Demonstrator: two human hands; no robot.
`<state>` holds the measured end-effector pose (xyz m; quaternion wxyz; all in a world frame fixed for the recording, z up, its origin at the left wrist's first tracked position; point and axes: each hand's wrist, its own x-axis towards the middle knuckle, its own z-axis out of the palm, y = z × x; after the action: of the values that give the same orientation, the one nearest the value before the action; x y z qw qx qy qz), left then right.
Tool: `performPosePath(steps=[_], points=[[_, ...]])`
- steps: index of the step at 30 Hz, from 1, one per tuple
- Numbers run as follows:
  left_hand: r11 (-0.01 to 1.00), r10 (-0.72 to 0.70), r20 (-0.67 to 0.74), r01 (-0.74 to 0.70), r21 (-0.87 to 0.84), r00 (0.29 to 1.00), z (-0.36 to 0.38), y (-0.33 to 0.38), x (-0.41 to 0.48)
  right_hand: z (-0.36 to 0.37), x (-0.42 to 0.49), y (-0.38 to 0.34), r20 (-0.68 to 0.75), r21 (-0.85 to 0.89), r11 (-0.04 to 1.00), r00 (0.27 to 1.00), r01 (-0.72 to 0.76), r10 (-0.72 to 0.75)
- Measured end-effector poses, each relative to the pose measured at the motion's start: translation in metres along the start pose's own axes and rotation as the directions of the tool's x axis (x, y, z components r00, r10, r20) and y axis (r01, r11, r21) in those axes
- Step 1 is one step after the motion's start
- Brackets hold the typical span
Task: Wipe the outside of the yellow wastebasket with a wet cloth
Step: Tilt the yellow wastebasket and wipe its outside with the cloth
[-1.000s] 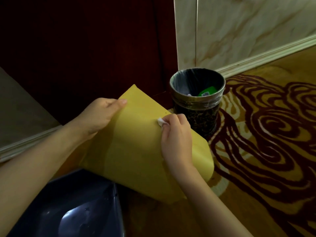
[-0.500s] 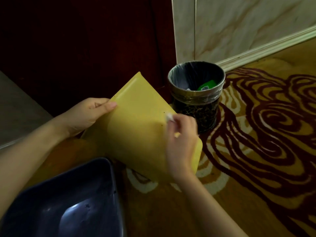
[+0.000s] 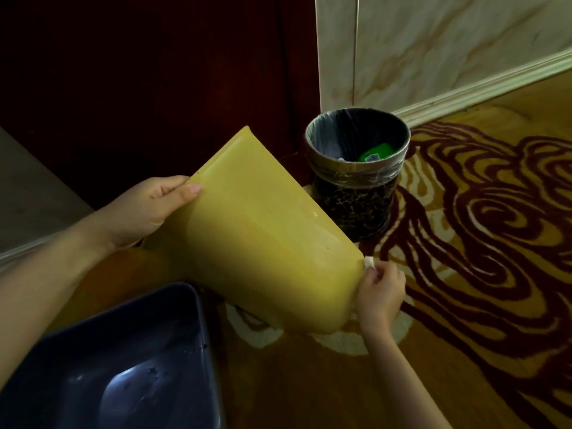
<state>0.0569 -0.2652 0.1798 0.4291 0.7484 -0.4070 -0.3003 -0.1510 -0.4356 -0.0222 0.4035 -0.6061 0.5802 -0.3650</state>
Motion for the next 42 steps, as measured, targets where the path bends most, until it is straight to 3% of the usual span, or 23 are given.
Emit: performPosePath(steps=[2,5,8,11,14,18,23,25,27,30,32,36,40,42], points=[[1.0,0.015,0.004,-0.015,0.008,1.0,0.002,0.002,0.0,-0.006,0.0,-0.007,-0.026,0.018,1.0,1.0,0.007,-0.007],[1.0,0.01,0.006,-0.01,0.017,1.0,0.003,0.004,-0.001,-0.001,-0.006,-0.067,-0.062,0.139,0.959,0.969,0.247,-0.241],[0.999,0.025,0.023,-0.026,0.044,0.999,0.004,0.007,-0.002,0.023,-0.021,-0.142,-0.032,0.251,0.814,0.845,0.524,-0.534],[0.996,0.028,0.029,-0.03,0.085,0.999,0.002,0.006,-0.002,0.046,-0.029,-0.172,0.065,0.279,0.745,0.762,0.606,-0.644],[0.999,-0.001,0.007,0.001,0.041,1.0,0.001,0.006,-0.001,0.048,-0.017,-0.139,0.057,0.228,0.819,0.833,0.526,-0.551],[0.999,-0.001,-0.004,0.002,0.055,1.0,0.001,0.006,0.001,0.028,0.003,-0.052,0.004,0.098,0.957,0.961,0.273,-0.275],[0.995,0.055,0.027,-0.058,0.085,0.998,0.007,0.012,0.006,-0.001,0.011,0.02,-0.026,-0.03,0.999,0.999,-0.04,0.039],[0.993,0.058,0.033,-0.061,0.103,0.998,0.008,0.015,0.008,-0.007,0.011,0.013,-0.068,-0.005,1.0,0.998,-0.002,0.002],[0.993,0.048,0.028,-0.051,0.107,0.998,0.008,0.014,0.01,-0.007,0.008,-0.015,-0.092,0.043,0.983,0.981,0.178,-0.173],[0.99,0.024,0.002,-0.024,0.142,1.0,0.007,0.013,0.013,0.003,-0.003,-0.053,-0.025,0.08,0.908,0.911,0.412,-0.411],[0.986,0.03,-0.003,-0.029,0.163,1.0,0.006,0.014,0.013,0.01,-0.014,-0.053,0.032,0.07,0.891,0.892,0.449,-0.451],[0.983,0.053,-0.002,-0.052,0.178,0.999,0.008,0.019,0.014,0.007,-0.03,0.001,0.009,0.009,0.945,0.945,0.328,-0.328],[0.971,0.054,0.017,-0.057,0.234,0.998,0.013,0.023,0.02,-0.015,-0.017,0.041,0.018,-0.041,0.998,0.999,-0.042,0.043],[0.964,0.055,0.016,-0.057,0.259,0.998,0.014,0.025,0.025,-0.025,-0.014,0.037,-0.029,-0.032,0.999,1.0,0.001,-0.002]])
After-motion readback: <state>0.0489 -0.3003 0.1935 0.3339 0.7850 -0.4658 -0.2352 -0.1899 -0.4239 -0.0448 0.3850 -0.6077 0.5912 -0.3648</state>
